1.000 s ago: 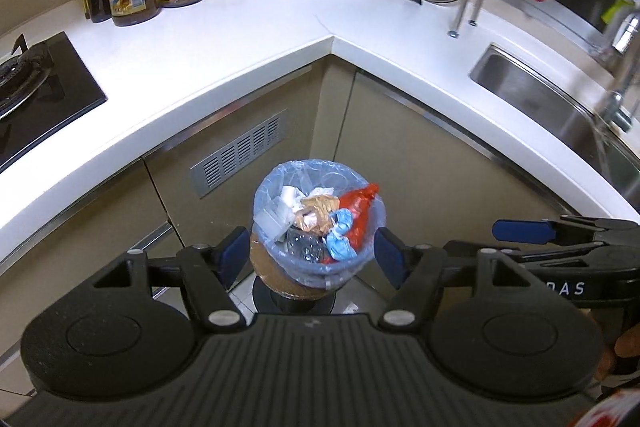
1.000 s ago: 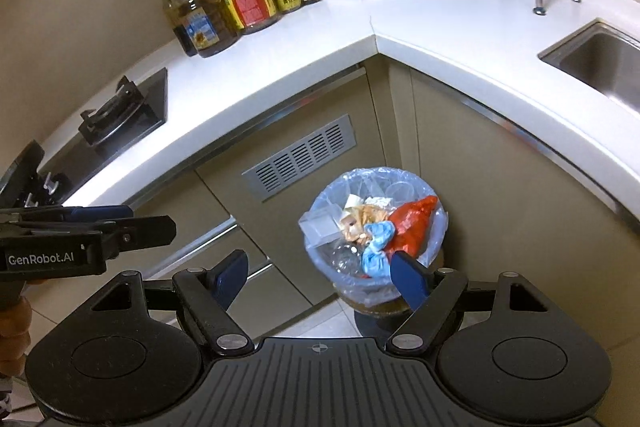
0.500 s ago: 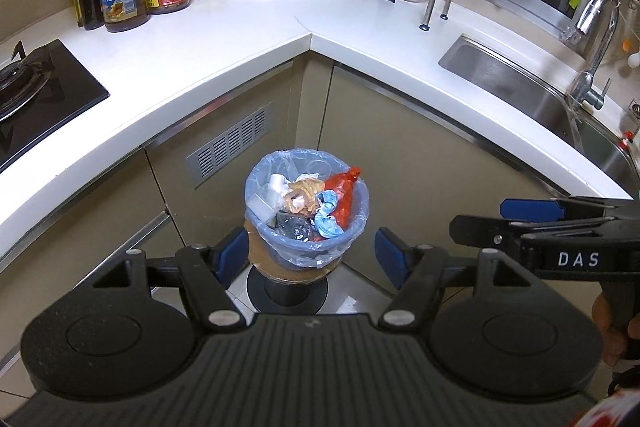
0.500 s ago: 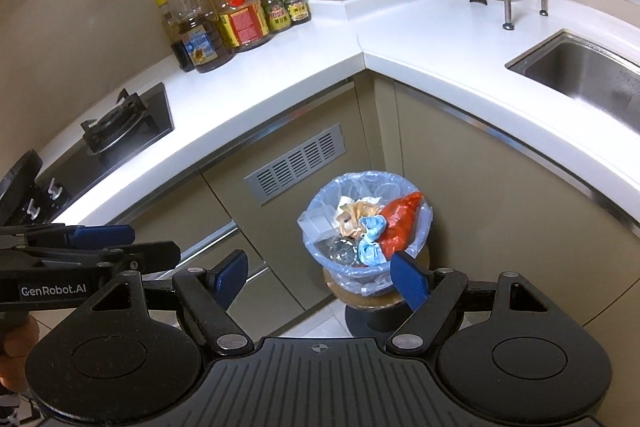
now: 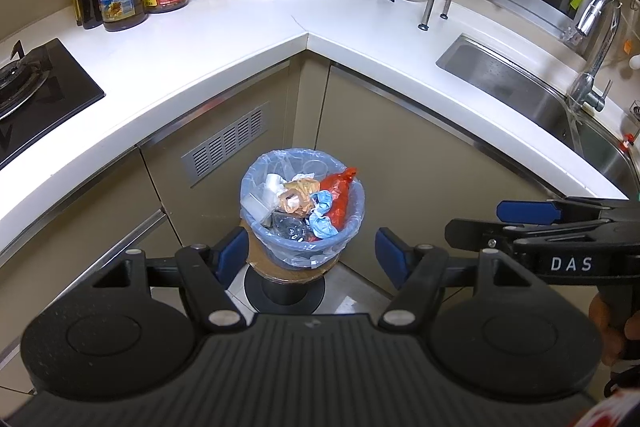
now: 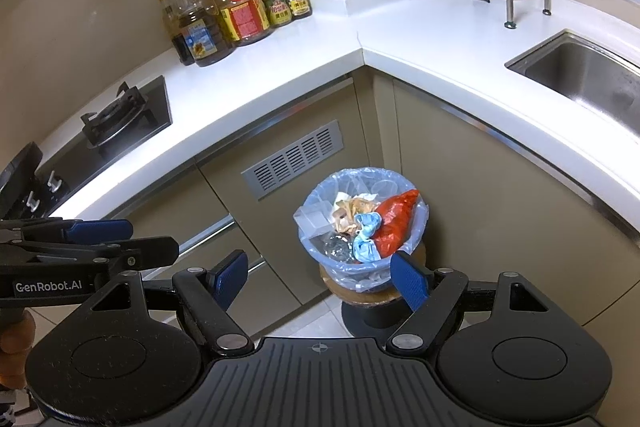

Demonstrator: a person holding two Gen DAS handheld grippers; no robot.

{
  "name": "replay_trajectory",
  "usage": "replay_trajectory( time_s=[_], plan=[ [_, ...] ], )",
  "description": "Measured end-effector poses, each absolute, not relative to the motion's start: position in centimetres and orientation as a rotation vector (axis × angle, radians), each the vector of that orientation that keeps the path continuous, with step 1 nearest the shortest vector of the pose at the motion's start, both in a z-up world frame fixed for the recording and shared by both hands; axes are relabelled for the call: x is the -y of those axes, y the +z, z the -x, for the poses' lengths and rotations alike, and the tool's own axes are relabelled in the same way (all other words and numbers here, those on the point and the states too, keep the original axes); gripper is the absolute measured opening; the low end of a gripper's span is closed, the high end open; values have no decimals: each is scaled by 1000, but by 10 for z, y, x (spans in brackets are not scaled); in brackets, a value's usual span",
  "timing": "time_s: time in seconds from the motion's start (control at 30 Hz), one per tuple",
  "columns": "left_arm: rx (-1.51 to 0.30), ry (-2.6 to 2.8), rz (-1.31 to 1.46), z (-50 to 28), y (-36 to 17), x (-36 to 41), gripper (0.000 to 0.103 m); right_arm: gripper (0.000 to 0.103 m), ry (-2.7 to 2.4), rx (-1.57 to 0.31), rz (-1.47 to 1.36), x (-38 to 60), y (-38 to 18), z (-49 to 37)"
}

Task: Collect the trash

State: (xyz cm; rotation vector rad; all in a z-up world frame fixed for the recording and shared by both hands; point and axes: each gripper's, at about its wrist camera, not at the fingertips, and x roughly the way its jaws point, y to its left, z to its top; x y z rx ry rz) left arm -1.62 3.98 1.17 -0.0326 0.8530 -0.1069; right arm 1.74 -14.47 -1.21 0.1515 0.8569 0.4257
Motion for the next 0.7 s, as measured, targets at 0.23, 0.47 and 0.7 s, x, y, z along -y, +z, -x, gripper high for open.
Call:
replay_trajectory(
  time_s=[0.23,0.47,0.7],
  plan=[
    [-852,-108,31,16,11,-37,68,78,427,-856,-151,148,-12,-19],
    [-855,-107,31,13,11,-32,68,78,426,-859,-151,150,-11,-20],
    [-854,-107,31,13,10,-32,68,78,424,-859,-151,149,-11,-20]
  ],
)
